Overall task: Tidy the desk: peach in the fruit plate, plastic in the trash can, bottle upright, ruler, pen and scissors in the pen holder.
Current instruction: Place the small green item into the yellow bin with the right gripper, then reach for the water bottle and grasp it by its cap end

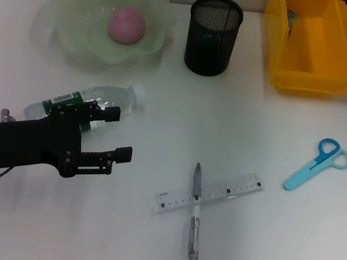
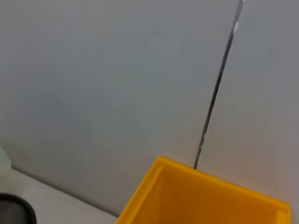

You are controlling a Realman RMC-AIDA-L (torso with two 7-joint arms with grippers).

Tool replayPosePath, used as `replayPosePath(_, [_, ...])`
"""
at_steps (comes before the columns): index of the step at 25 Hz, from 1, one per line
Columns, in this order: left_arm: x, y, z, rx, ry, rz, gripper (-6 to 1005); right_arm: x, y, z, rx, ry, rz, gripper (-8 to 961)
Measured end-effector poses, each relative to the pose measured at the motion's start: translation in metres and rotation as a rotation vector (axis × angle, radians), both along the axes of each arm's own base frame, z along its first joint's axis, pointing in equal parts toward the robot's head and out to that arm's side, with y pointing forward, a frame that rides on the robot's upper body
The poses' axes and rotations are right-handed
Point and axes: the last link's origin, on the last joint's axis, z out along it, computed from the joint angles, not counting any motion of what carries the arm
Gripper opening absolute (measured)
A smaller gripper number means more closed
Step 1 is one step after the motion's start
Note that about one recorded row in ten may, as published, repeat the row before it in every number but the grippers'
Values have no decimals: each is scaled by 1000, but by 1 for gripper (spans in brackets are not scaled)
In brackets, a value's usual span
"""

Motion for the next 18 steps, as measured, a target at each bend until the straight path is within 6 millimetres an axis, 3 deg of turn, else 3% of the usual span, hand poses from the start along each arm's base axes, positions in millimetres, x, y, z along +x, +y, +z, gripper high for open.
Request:
replayPosePath(4, [0, 1, 0, 0, 0, -2, 777, 1, -1, 4, 38, 72, 1, 652])
replayPosePath(9, [0, 1, 1, 1, 3, -4, 775, 2, -12, 25, 107, 326, 93, 702])
replayPosePath(12, [1, 1, 1, 0, 4, -6, 775, 3, -38, 42, 91, 571, 269, 733])
replayPosePath(13, [1, 1, 1, -1, 4, -7, 774, 3, -38, 42, 91, 571, 269, 743])
replayPosePath(18, [1, 1, 1, -5, 2, -6, 773, 9, -79, 45, -72, 736, 475, 761])
